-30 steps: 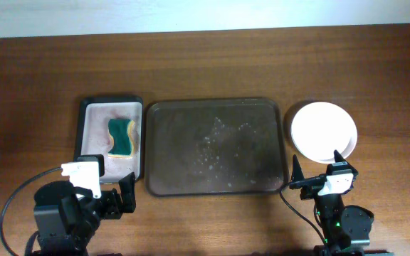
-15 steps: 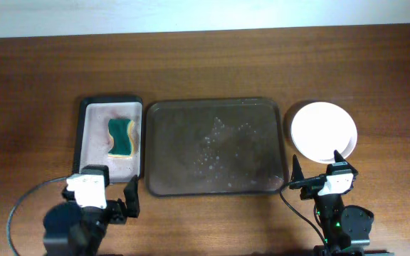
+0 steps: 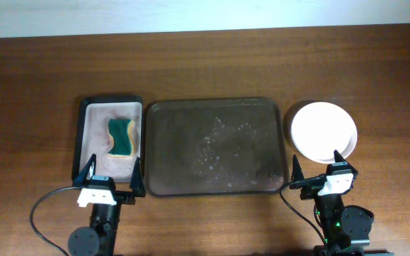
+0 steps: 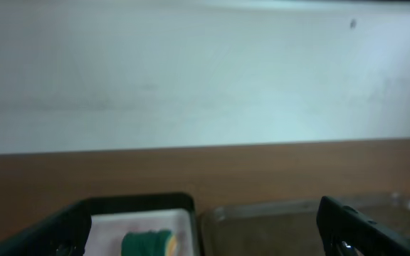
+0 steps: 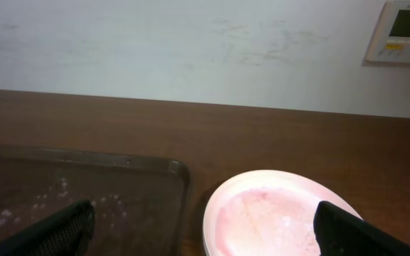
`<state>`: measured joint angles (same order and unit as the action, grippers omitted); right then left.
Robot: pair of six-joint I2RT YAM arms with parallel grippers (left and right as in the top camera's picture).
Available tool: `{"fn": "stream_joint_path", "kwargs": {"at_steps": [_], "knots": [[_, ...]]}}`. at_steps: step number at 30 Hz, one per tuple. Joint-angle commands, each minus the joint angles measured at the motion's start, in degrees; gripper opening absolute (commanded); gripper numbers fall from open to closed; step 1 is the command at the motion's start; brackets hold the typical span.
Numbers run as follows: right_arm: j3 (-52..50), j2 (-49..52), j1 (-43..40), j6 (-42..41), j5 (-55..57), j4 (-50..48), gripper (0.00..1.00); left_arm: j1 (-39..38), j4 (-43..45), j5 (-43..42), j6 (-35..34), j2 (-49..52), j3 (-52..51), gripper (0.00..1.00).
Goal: Clean dirty plates on tray and stack at the side
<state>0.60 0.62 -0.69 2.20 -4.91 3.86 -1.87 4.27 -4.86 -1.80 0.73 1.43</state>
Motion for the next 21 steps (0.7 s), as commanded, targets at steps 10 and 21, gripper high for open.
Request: {"fn": "stream_joint_path", "kwargs": {"at_steps": [10, 21], "knots": [[-0.3, -0.4, 0.3, 0.4, 0.5, 0.3, 0.99, -0.2, -8.9, 2.8, 5.1, -0.5, -0.9, 0.99], [-0.3, -0.4, 0.3, 0.4, 0.5, 0.3, 0.99, -0.2, -8.9, 2.8, 5.1, -0.4, -0.9, 0.99]]}}
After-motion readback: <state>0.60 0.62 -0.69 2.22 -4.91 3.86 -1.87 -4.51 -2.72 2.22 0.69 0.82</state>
